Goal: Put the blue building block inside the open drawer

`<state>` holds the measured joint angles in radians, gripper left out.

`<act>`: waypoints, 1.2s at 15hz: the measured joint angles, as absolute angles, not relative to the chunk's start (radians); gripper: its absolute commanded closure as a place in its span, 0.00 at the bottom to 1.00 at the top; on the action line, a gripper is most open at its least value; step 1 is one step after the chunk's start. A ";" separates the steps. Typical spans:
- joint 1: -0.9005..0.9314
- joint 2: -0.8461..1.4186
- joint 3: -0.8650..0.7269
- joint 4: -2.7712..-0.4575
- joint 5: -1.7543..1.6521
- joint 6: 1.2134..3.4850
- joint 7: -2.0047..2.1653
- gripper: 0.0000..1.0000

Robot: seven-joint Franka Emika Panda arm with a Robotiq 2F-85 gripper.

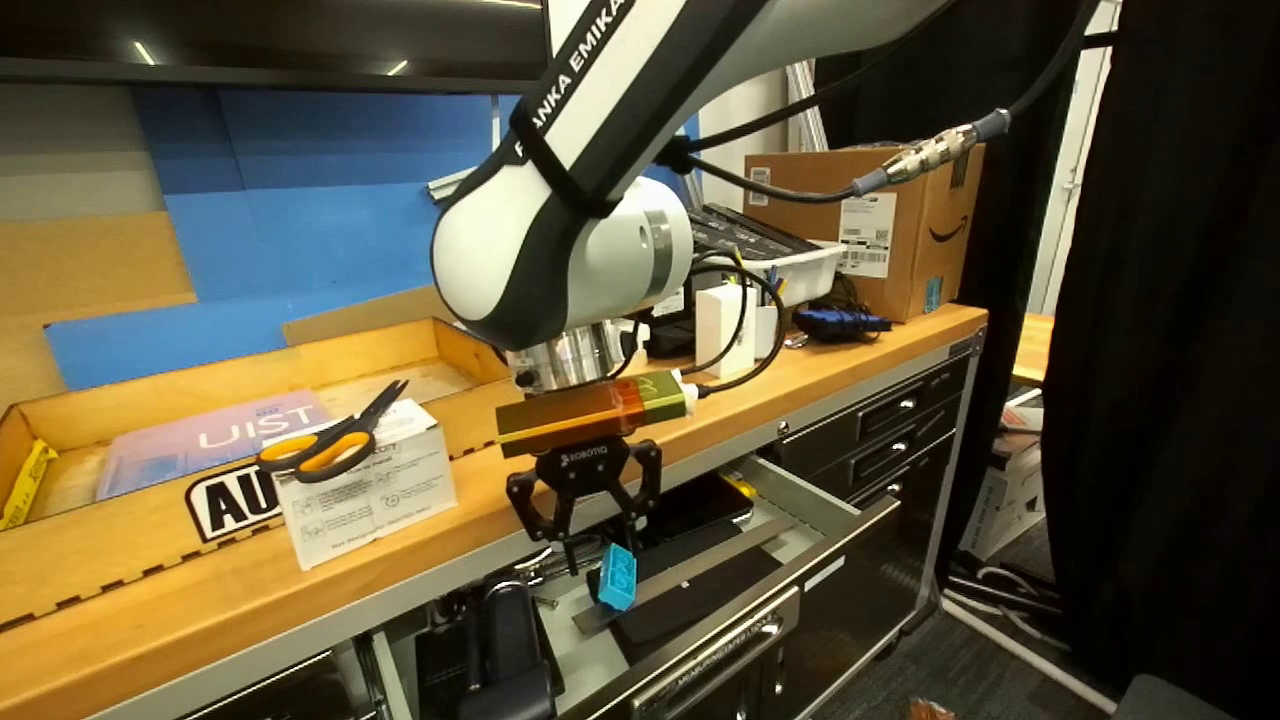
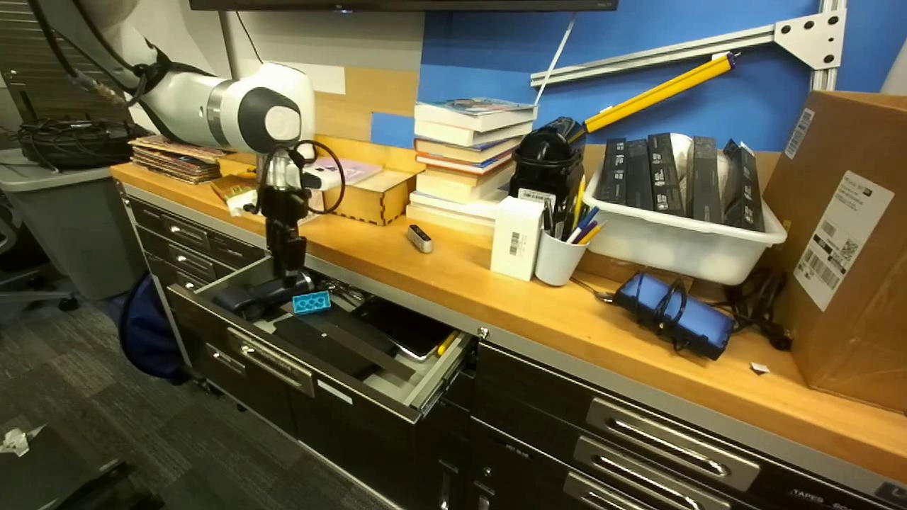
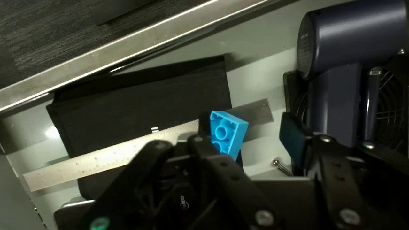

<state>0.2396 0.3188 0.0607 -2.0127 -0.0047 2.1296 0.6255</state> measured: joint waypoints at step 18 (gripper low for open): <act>0.127 0.228 0.054 -2.332 0.168 2.144 0.483 0.00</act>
<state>0.1273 0.2280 0.0539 -2.3317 0.1678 2.1435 0.4835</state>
